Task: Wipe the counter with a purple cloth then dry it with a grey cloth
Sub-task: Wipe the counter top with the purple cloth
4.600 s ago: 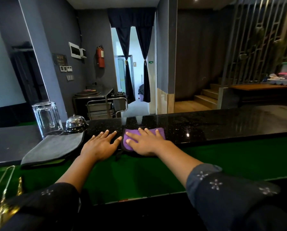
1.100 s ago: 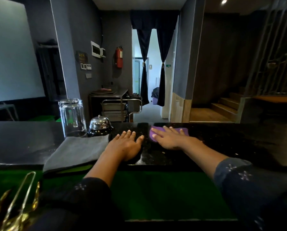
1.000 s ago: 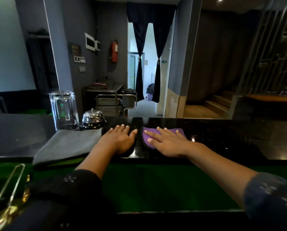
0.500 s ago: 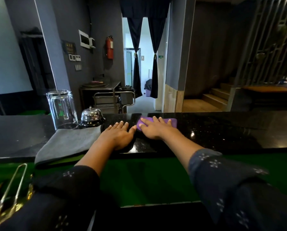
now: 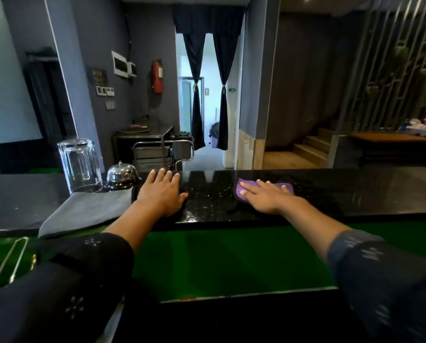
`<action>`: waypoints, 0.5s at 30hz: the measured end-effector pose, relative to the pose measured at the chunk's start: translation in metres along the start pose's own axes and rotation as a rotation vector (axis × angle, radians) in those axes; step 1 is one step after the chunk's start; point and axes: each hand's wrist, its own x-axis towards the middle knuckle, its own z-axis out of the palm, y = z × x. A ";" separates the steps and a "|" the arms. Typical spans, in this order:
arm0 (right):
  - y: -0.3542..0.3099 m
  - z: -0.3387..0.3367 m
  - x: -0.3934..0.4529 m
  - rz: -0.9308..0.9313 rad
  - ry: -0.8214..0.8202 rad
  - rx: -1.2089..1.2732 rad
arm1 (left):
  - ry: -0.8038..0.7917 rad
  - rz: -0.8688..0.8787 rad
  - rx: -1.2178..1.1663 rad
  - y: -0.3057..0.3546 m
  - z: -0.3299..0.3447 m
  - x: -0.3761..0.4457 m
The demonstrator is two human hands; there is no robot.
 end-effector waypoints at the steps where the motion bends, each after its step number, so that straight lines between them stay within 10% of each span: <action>1: -0.004 -0.002 0.002 0.015 0.001 0.013 | 0.018 0.014 -0.032 0.014 -0.005 -0.003; 15: 0.100 -0.010 -0.046 -0.013 -0.021 0.028 | -0.136 0.139 -0.368 0.147 -0.012 0.008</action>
